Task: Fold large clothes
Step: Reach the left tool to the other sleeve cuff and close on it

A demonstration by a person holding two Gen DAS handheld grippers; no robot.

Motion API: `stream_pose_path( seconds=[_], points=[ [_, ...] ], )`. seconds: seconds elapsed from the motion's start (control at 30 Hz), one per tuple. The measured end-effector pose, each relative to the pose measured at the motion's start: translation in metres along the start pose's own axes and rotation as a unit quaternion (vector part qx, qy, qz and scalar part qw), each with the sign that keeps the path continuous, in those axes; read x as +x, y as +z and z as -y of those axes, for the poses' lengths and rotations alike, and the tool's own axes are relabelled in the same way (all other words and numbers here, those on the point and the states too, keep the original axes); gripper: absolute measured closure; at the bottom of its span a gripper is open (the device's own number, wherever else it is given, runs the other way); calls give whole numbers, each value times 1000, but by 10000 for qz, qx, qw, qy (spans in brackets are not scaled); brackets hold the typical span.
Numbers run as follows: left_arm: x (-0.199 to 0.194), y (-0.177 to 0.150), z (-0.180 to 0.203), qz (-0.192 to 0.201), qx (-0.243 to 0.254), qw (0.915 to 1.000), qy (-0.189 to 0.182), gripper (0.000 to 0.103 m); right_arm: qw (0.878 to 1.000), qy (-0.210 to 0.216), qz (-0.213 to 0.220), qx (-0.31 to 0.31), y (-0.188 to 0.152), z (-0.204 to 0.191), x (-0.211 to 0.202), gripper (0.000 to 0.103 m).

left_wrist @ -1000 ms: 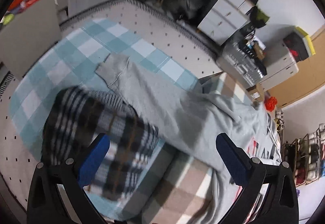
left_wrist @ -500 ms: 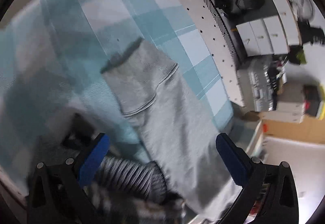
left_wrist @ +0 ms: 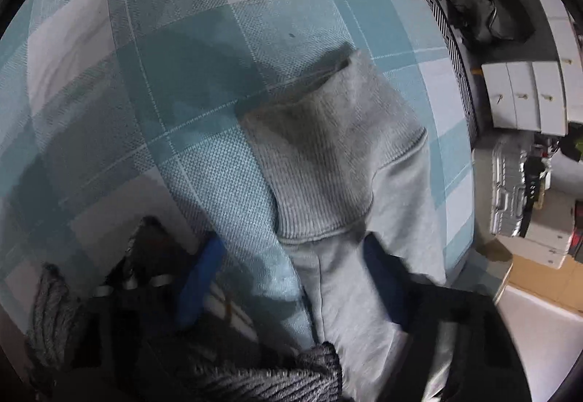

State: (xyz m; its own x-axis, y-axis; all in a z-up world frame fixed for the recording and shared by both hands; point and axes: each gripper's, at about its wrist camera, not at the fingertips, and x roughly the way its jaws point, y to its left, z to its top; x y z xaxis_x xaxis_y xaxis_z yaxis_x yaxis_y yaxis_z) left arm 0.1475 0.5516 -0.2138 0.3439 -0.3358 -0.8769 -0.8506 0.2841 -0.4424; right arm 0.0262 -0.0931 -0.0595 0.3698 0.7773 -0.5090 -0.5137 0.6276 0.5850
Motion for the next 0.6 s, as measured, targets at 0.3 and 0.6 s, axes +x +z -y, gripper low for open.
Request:
stream_pose_path(
  seconds=[0.3,0.6],
  points=[
    [-12,0,18,476,298,9984,-5,103,9996,51,52,255,1,9,-7,0],
    [-29,15,5,891,228,9947,-449,103,9998,108,61,159,0,4,-9,0]
  ],
)
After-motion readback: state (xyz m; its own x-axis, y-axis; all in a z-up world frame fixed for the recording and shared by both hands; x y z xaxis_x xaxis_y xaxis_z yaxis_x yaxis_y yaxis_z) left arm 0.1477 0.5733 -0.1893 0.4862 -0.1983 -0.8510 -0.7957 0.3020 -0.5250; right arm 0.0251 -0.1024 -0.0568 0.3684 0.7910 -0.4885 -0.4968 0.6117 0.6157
